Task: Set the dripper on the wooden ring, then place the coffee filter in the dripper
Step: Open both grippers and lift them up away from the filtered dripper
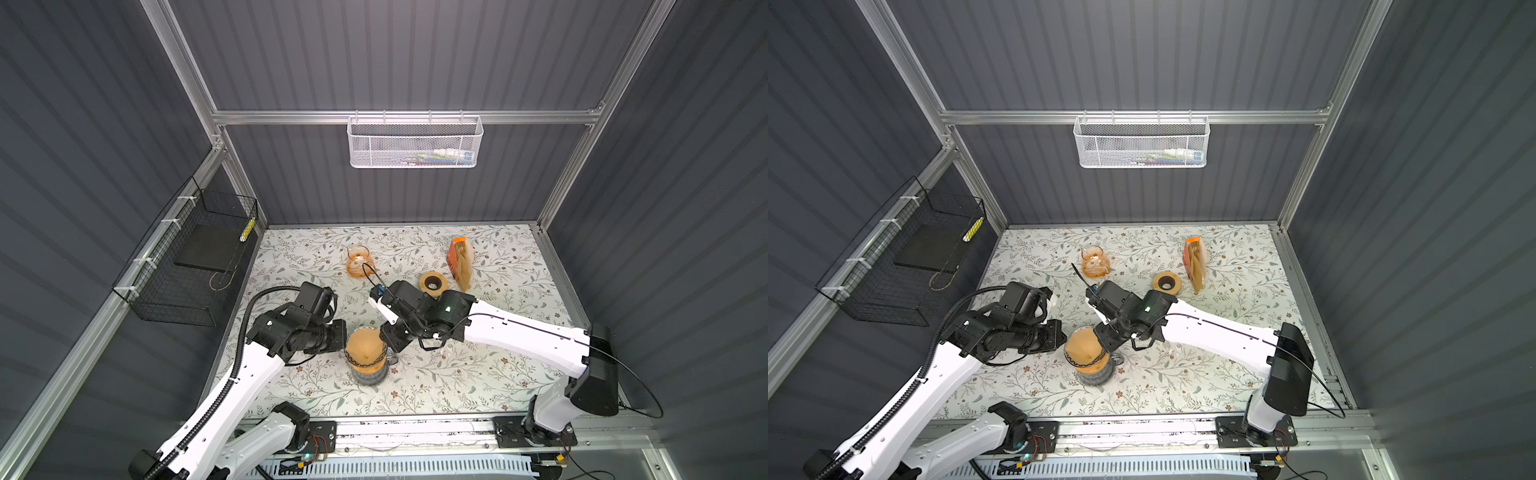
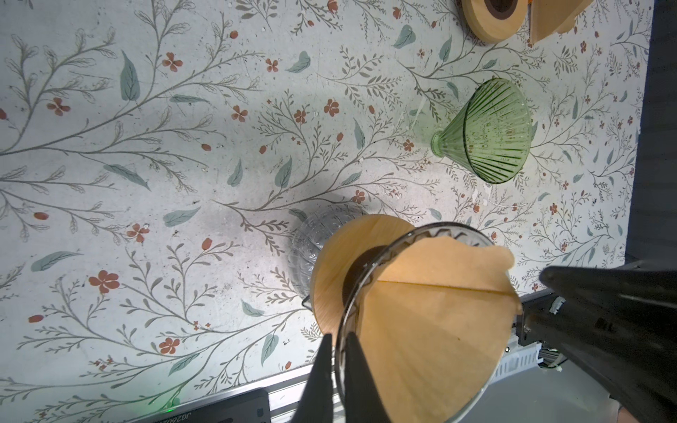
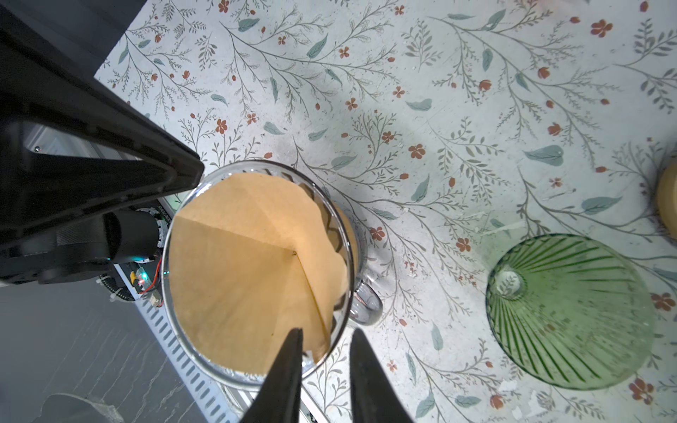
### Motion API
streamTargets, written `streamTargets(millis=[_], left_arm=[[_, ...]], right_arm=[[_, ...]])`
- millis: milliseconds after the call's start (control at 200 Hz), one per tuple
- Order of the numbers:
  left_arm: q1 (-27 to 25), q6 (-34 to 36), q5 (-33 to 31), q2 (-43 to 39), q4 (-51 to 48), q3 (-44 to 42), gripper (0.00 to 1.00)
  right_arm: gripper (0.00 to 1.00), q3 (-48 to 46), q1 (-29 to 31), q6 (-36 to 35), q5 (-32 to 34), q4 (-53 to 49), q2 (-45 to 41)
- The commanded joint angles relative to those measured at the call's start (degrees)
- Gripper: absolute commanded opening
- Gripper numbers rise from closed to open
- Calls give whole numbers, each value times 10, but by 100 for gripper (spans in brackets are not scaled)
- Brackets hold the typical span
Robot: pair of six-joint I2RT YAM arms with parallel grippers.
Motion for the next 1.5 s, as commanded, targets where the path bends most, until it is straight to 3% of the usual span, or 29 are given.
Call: streamTargets(millis=[0, 205, 500, 680, 931, 1231, 1496], left_arm=[[-2, -2, -22, -6, -4, 24, 10], [-1, -23, -105, -4, 23, 65, 13], [-1, -13, -100, 73, 168, 86, 15], [-1, 9, -85, 152, 202, 148, 15], [2, -23, -71, 178, 310, 107, 17], [25, -55, 0, 183, 367, 71, 18], [86, -91, 95, 179, 418, 30, 18]], right_arm=[[26, 16, 3, 2, 10, -7, -17], [24, 18, 0, 2, 9, 11, -19], [23, 33, -35, 15, -16, 30, -23], [25, 4, -75, 5, -13, 65, -57], [26, -40, -153, -49, -43, 111, -68], [31, -75, -208, -123, -61, 172, -58], [36, -54, -244, -139, -98, 234, 16]])
